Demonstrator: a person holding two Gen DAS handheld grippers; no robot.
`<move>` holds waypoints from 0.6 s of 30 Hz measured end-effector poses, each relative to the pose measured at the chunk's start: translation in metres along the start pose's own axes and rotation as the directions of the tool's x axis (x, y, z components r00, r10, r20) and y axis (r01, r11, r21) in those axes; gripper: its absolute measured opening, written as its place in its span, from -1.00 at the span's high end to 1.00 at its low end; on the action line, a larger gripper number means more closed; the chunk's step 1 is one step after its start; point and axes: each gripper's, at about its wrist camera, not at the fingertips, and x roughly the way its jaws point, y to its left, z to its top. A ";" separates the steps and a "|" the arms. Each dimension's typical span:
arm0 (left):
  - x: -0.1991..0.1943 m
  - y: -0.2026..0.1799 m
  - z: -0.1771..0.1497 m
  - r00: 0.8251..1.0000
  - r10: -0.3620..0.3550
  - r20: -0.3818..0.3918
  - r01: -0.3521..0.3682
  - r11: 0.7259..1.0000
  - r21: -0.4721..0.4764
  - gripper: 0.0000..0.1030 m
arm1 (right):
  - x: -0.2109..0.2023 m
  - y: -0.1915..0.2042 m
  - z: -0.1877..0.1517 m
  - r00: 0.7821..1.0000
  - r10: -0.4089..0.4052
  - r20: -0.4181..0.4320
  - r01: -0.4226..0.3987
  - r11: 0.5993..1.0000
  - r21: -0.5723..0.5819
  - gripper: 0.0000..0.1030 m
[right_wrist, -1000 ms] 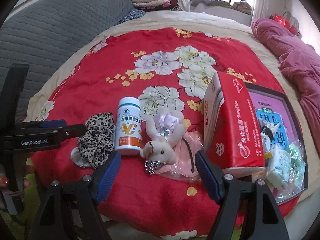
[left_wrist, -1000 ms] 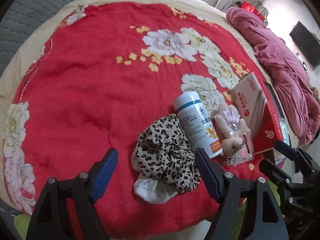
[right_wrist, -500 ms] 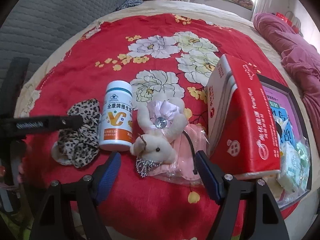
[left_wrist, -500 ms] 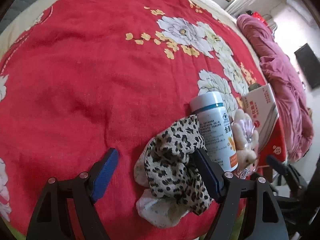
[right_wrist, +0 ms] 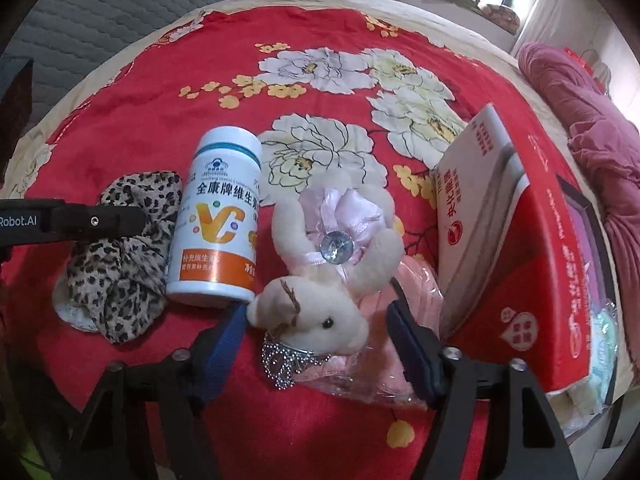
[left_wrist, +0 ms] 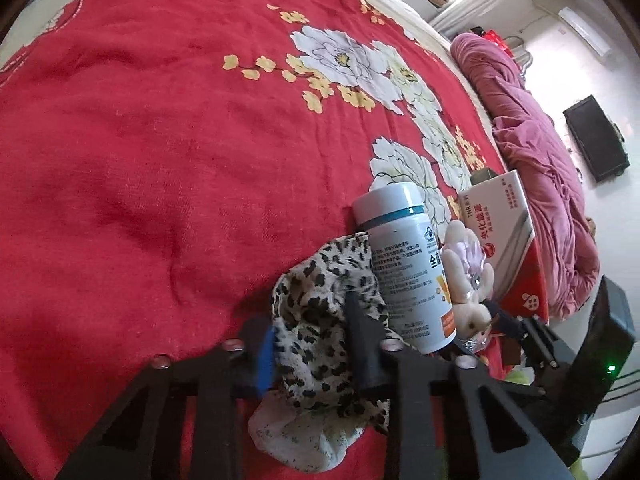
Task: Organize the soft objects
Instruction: 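Close the left tool on the leopard-print cloth while the right tool grasps the bunny keychain, then lift the leopard cloth with the left tool while the right tool carries the bunny toward the tray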
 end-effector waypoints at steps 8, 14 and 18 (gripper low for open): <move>-0.017 -0.007 0.002 0.995 -0.067 0.067 0.067 0.998 0.011 0.76 | -0.011 -0.012 -0.002 0.997 0.053 0.053 -0.056 0.997 0.057 0.14; -0.035 -0.017 0.002 0.990 -0.090 0.109 0.087 0.996 0.035 0.76 | -0.033 -0.021 -0.003 0.990 0.083 0.116 -0.093 0.992 0.082 0.16; -0.044 -0.025 0.002 0.988 -0.095 0.122 0.088 0.994 0.058 0.76 | -0.048 -0.022 -0.003 0.983 0.103 0.153 -0.116 0.990 0.076 0.16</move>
